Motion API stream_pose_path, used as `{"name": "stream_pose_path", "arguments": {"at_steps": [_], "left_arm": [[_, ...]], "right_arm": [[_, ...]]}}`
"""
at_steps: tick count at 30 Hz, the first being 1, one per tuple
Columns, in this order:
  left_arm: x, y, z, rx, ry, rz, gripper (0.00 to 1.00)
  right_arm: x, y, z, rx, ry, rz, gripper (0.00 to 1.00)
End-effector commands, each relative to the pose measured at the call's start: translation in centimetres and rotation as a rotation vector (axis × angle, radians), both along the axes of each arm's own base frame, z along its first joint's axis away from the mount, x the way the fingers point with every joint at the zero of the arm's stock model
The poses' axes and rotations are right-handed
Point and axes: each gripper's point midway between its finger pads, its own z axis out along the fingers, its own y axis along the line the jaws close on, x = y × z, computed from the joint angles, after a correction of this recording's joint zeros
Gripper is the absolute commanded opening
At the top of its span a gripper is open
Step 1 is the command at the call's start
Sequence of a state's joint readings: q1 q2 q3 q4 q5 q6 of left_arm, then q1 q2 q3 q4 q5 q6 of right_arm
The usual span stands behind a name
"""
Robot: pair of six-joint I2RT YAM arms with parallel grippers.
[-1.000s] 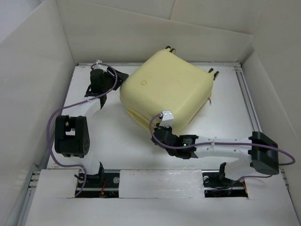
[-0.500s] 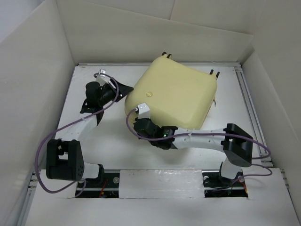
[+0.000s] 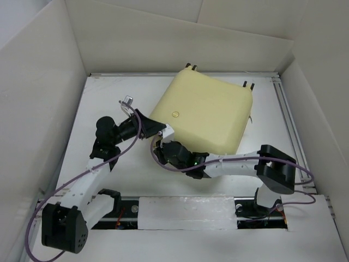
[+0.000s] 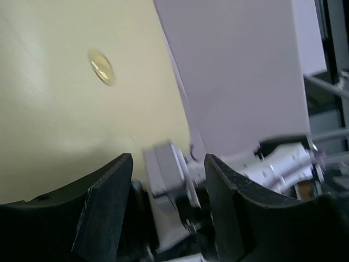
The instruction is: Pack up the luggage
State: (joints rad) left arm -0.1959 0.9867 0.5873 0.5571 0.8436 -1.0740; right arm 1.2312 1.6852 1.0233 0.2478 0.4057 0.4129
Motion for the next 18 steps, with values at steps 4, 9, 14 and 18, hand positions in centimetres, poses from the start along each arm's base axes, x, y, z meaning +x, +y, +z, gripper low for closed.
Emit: {"name": "stream_pose_path", "arguments": {"at_steps": [4,9,14,18], "left_arm": [[-5.9,-1.3,-1.4,-0.048,0.135,-0.214,0.54],[-2.6,0.5,-0.5,0.074,0.046,-0.015,0.68],[1.0,2.8,3.6,0.140,-0.056,0.202,0.71],[4.9,4.9,4.5,0.214,-0.083,0.388,0.70]], "right_arm": [[-4.5,4.2,10.9,0.439,-0.021,0.257,0.00],[-6.2,-1.8,12.6,0.314,0.028,0.135,0.60],[-6.3,-9.4,11.7,0.221,0.080,-0.019,0.70],[-5.0,-16.4,12.9,0.220,0.062,-0.203,0.53]]}}
